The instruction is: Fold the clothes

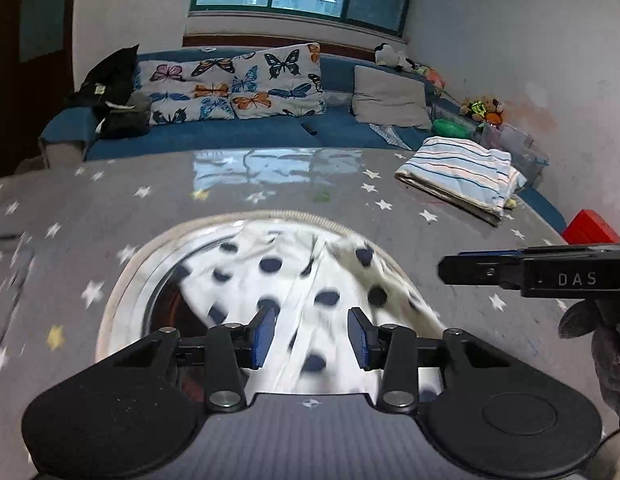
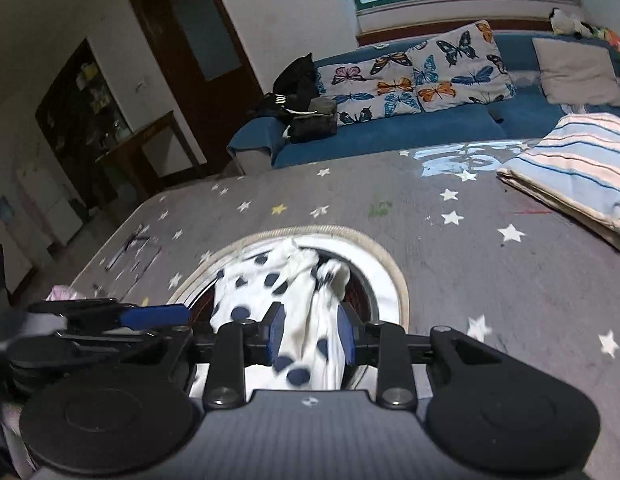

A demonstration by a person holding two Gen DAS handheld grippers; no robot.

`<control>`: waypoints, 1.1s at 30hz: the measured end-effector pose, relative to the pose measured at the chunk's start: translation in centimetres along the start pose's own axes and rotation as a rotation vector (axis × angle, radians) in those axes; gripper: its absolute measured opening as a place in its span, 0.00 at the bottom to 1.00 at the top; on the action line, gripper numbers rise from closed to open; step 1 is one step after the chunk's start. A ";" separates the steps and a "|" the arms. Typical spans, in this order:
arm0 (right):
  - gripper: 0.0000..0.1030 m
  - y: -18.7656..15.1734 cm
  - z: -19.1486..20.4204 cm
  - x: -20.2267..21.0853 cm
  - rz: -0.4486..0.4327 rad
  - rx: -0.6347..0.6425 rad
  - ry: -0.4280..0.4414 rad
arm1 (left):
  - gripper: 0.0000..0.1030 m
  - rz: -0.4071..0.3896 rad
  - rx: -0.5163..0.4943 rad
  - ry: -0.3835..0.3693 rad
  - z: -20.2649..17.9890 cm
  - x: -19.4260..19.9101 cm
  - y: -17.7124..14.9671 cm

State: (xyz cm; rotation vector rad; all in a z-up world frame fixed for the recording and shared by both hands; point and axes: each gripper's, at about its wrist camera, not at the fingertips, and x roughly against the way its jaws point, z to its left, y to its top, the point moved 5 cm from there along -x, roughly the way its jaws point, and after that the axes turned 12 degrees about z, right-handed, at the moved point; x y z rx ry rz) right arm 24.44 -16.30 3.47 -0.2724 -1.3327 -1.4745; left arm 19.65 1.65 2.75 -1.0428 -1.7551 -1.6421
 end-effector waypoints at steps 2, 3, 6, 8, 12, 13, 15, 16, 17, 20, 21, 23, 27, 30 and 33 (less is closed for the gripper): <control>0.28 1.0 -0.3 -1.1 0.003 -0.016 0.004 | 0.41 0.001 -0.016 0.007 -0.5 -1.5 1.2; 0.28 1.4 -0.5 -1.6 0.003 -0.027 0.008 | 0.41 0.001 -0.029 0.008 -0.7 -2.3 1.7; 0.28 2.3 -1.3 -2.7 0.009 -0.059 0.022 | 0.41 0.002 -0.059 0.031 -1.4 -4.6 2.9; 0.28 2.8 -1.8 -3.6 0.021 -0.079 0.037 | 0.39 0.020 -0.056 0.025 -1.5 -6.1 3.4; 0.28 3.5 -2.4 -5.2 0.043 -0.100 0.049 | 0.08 0.056 -0.061 0.045 -1.4 -8.5 3.6; 0.28 3.6 -2.5 -5.6 0.050 -0.102 0.050 | 0.05 0.066 -0.043 0.039 -1.0 -8.7 3.4; 0.29 3.7 -2.5 -6.5 0.068 -0.104 0.062 | 0.02 0.066 -0.003 0.022 -0.1 -8.4 2.9; 0.34 3.6 -2.4 -7.1 0.079 -0.107 0.068 | 0.00 0.061 0.010 0.017 0.3 -8.2 2.7; 0.37 3.5 -2.3 -7.7 0.090 -0.111 0.074 | 0.00 0.053 0.016 0.016 0.6 -7.7 2.6; 0.38 3.3 -2.0 -9.1 0.112 -0.129 0.097 | 0.00 0.031 0.035 0.016 1.4 -6.4 2.3; 0.38 3.2 -1.9 -9.6 0.116 -0.137 0.098 | 0.00 0.023 0.042 0.018 1.7 -5.9 2.3; 0.37 3.2 -1.8 -10.4 0.124 -0.149 0.085 | 0.00 0.004 0.046 0.013 2.1 -5.1 2.4; 0.21 3.0 -1.9 -10.7 0.127 -0.170 0.116 | 0.01 0.002 0.022 0.002 1.9 -4.7 2.6; 0.12 3.0 -2.1 -10.6 0.121 -0.173 0.110 | 0.08 0.024 0.006 -0.024 1.0 -5.7 2.8; 0.05 3.1 -2.5 -10.4 0.112 -0.187 0.124 | 0.25 0.038 -0.021 -0.031 -0.1 -6.9 2.6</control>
